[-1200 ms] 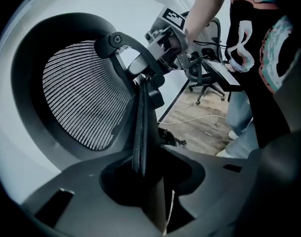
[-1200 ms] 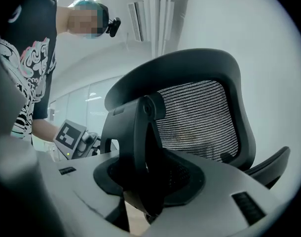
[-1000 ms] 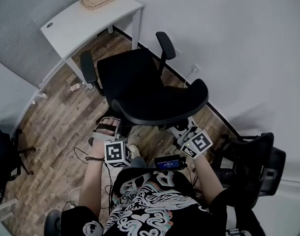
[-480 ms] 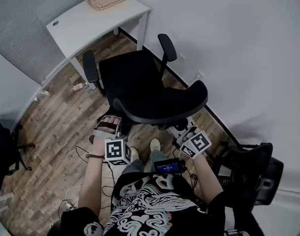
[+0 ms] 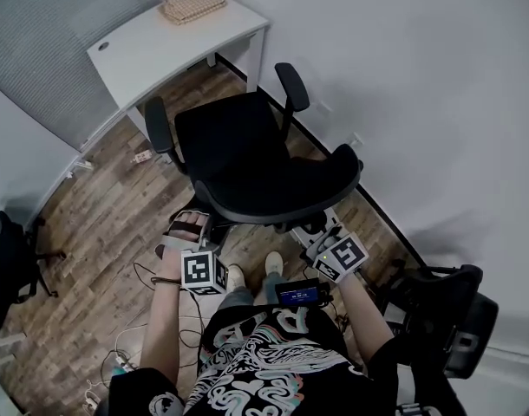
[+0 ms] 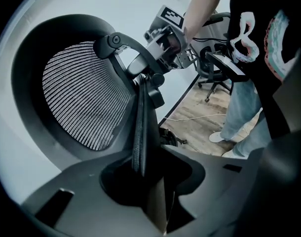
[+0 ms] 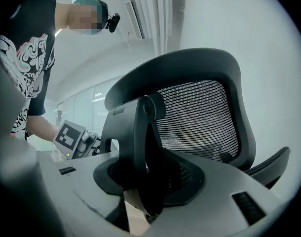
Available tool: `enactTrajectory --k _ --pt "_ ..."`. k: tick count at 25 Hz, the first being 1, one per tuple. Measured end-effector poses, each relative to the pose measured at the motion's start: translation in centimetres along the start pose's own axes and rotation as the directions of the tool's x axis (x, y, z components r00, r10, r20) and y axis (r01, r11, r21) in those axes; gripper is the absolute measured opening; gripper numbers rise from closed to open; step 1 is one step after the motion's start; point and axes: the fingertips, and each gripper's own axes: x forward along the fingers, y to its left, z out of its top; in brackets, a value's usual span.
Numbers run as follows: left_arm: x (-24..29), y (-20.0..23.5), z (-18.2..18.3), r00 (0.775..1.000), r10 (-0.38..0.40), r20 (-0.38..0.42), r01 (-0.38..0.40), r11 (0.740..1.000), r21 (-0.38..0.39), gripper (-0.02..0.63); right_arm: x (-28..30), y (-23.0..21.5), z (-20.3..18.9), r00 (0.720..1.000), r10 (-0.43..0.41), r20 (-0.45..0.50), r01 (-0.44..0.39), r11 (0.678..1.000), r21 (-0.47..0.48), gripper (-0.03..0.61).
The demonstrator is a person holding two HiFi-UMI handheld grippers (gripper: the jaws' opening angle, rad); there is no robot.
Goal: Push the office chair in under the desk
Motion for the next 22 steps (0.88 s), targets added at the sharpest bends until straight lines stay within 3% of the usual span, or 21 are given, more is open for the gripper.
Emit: enactTrajectory --k 12,22 --pt "1.2 1.8 -1.0 0.998 0.057 -0.029 -0.057 0.998 0.000 0.138 1.8 -1.5 -0.1 1.000 0.028 -0.005 -0.028 1.000 0.001 0.170" --pt "2.7 3.8 -0.8 0.998 0.045 -0.034 -0.046 0.998 -0.045 0.138 4.0 -4.0 0.5 0.998 0.057 -0.006 -0.057 0.998 0.004 0.170"
